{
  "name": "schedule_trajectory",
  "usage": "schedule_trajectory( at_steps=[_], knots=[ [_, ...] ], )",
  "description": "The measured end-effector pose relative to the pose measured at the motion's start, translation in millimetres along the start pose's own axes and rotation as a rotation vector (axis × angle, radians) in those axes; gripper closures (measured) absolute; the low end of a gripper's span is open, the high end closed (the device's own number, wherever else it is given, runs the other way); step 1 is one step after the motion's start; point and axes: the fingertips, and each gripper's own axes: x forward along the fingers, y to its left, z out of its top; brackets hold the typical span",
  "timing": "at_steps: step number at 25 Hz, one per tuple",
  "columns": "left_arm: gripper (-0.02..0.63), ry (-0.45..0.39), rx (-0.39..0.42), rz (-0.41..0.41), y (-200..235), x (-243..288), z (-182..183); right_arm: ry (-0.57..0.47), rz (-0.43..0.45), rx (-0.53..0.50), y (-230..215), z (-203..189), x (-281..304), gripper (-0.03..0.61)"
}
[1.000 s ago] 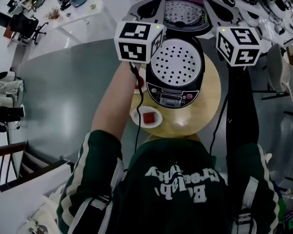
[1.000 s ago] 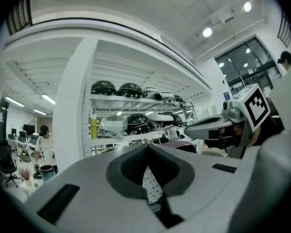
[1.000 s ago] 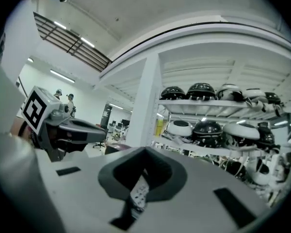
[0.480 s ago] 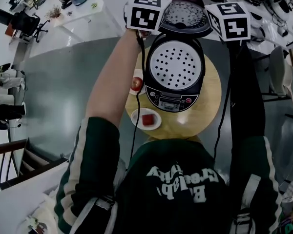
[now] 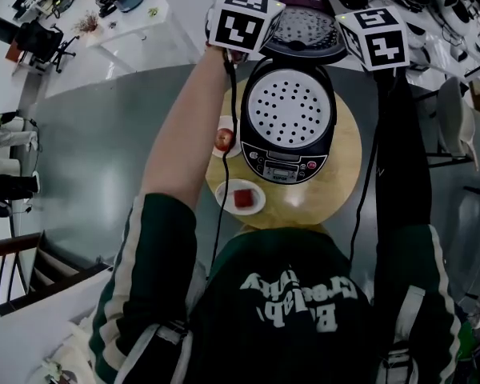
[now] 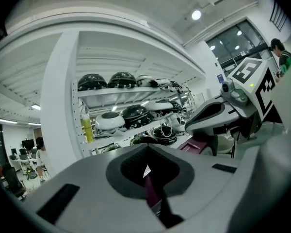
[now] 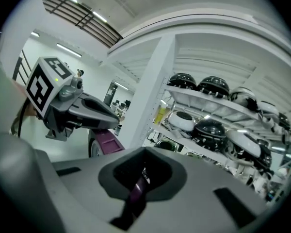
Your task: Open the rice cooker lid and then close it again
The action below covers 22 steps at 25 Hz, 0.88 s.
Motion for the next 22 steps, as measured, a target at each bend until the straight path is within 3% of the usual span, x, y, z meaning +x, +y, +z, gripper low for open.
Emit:
schedule_trajectory(
  at_steps=[8,12,22],
  knots=[
    [0.618,-0.065,-0.066,0.014,-6.4,-30.9,-4.3,-0.006,0.012,0.045,16.9,-0.5,-20.9,0.575],
    [0.618,-0.059,-0.045,0.02,-16.4,-49.9,-11.4,-0.006,0.026,0.077,29.8,-4.8,-37.1,0.575],
    [0.618,-0.053,-0.109,-0.009,-49.8,-105.8,-36.0,-0.005,0.013,0.128,74.5,-25.6,-83.4,0.575]
  ],
)
